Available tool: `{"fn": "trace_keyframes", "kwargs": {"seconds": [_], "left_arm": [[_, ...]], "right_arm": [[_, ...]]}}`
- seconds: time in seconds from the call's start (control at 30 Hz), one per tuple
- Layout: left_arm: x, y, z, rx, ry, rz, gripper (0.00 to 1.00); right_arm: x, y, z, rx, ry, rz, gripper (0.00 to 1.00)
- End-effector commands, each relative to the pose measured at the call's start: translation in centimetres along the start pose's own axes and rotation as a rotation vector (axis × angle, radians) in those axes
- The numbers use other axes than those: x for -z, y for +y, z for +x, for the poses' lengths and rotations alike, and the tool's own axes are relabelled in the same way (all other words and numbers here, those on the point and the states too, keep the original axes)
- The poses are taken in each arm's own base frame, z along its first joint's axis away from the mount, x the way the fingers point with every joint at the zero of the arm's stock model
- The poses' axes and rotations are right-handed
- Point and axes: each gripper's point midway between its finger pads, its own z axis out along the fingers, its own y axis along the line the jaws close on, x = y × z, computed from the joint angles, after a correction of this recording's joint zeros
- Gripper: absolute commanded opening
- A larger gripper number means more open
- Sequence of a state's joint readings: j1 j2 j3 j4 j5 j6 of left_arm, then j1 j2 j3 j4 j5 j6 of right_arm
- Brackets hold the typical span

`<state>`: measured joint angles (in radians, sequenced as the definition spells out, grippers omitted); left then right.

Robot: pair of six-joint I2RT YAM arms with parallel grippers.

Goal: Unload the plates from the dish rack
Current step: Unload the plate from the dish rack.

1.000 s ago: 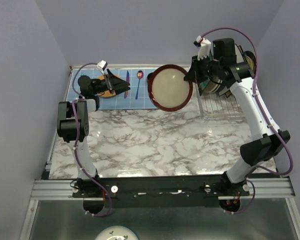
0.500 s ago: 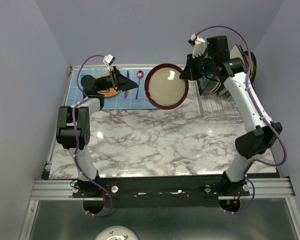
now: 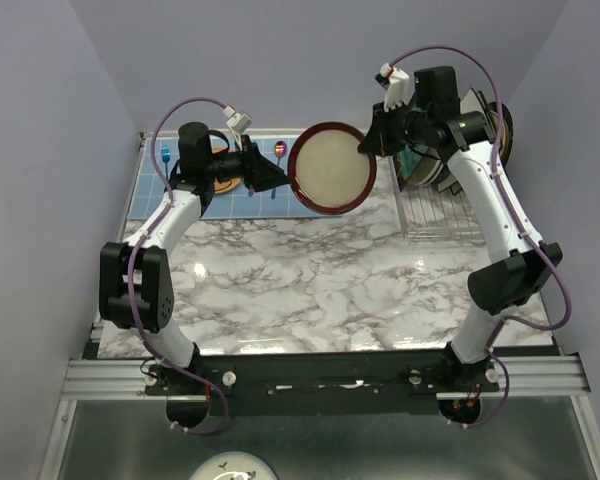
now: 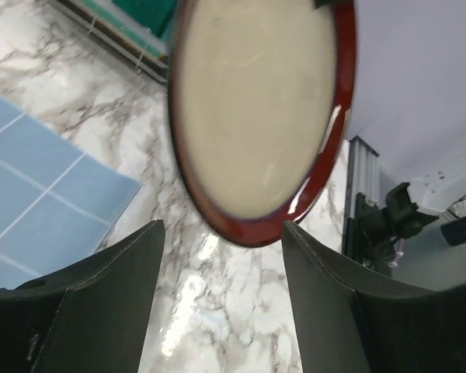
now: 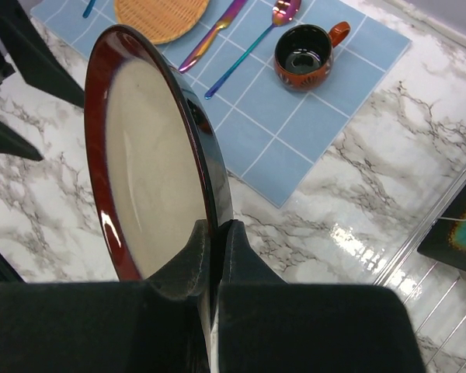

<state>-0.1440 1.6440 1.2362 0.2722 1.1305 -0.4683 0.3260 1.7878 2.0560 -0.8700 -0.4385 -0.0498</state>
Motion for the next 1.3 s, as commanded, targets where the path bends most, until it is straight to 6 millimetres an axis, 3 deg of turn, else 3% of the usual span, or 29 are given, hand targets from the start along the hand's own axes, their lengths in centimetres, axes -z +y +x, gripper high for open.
{"fn": "trace_keyframes", "kwargs": {"seconds": [0.0,0.23,0.5,0.93,1.27], "left_arm": [[0.8,3.4,2.2,-0.006,0.055,-0.104,0.72],[0.8,4.4,2.7,-0.017,0.072,-0.123,0.71],[0.2,4.2,1.5,-0.014,0.047,-0.085,0.71],[0.7,-0.6,-1.1,-0.038,-0.023,0.088,0.71],[2.0,-1.9,-1.1,-0.019,-0.069,0.189,0.71]], "right_arm": [[2.8,3.0,-3.8,0.054,-0.140,-0.083,0.01],[3.5,3.4,-3.8,0.059,-0.148,-0.089,0.01],[3.4,3.7,-3.4,0.057,-0.142,-0.103,0.01],[3.3,3.2,-3.8,0.073,-0.147,-0.075,0.01],[3.3,2.8,-3.8,0.083,-0.145,-0.060,0.01]]}}
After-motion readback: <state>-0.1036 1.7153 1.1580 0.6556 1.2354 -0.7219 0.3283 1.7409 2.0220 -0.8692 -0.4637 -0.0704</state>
